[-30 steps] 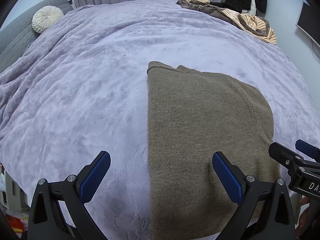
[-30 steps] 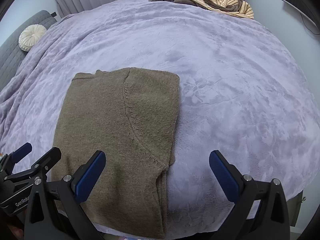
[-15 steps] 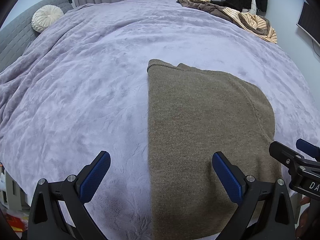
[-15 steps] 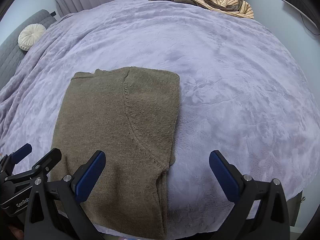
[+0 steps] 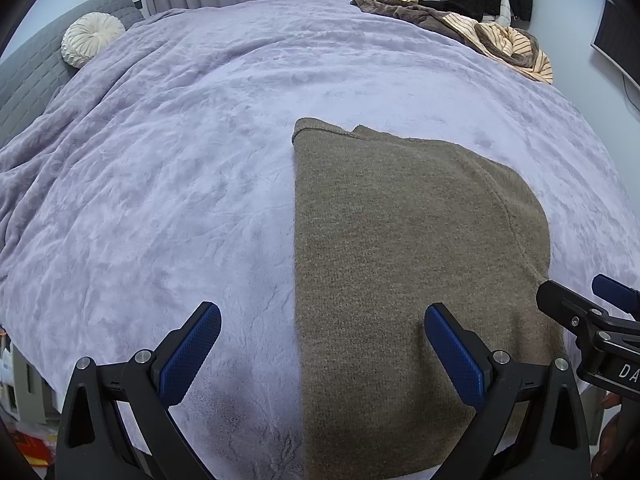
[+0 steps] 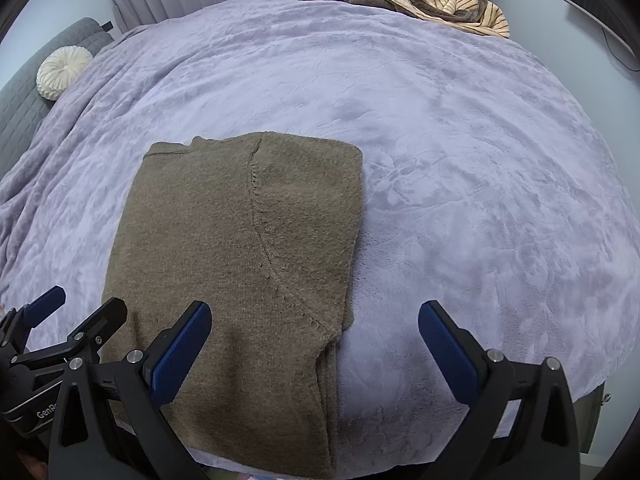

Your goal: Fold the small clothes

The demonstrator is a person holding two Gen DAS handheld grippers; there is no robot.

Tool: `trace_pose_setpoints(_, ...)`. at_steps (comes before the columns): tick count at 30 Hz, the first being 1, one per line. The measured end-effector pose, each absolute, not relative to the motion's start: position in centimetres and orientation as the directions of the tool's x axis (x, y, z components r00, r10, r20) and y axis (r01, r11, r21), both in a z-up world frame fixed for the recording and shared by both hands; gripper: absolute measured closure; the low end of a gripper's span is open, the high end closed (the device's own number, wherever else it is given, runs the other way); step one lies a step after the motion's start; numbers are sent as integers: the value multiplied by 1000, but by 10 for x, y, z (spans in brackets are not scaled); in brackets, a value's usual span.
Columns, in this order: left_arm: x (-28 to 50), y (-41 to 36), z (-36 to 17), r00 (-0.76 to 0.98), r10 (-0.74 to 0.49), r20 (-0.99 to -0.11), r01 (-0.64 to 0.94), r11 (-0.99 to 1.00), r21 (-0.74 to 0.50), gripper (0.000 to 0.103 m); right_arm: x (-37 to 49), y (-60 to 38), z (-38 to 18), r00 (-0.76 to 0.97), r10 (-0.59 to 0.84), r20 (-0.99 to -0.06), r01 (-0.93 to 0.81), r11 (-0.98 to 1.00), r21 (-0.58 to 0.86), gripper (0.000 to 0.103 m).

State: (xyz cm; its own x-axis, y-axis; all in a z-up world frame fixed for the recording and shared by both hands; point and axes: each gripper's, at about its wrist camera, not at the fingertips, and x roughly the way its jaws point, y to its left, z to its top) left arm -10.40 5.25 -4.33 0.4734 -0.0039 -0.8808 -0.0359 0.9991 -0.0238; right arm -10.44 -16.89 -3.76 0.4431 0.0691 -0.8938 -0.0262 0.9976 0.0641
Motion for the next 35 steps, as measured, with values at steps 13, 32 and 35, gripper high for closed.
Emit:
trace_pose_setpoints(13, -102, 54, -44, 472, -9, -882, -26, 999, -24, 1, -105, -164, -39, 440, 69, -895, -30, 998, 63, 0)
trace_pose_setpoints(32, -104, 51, -40, 496, -23, -868, -18, 999, -37, 1, -103, -160, -39, 434, 72, -898, -37, 997, 62, 0)
trace_pose_setpoints(35, -104, 51, -39, 491, -22, -871, -20, 999, -36, 1, -102, -161, -39, 433, 73, -898, -38, 997, 63, 0)
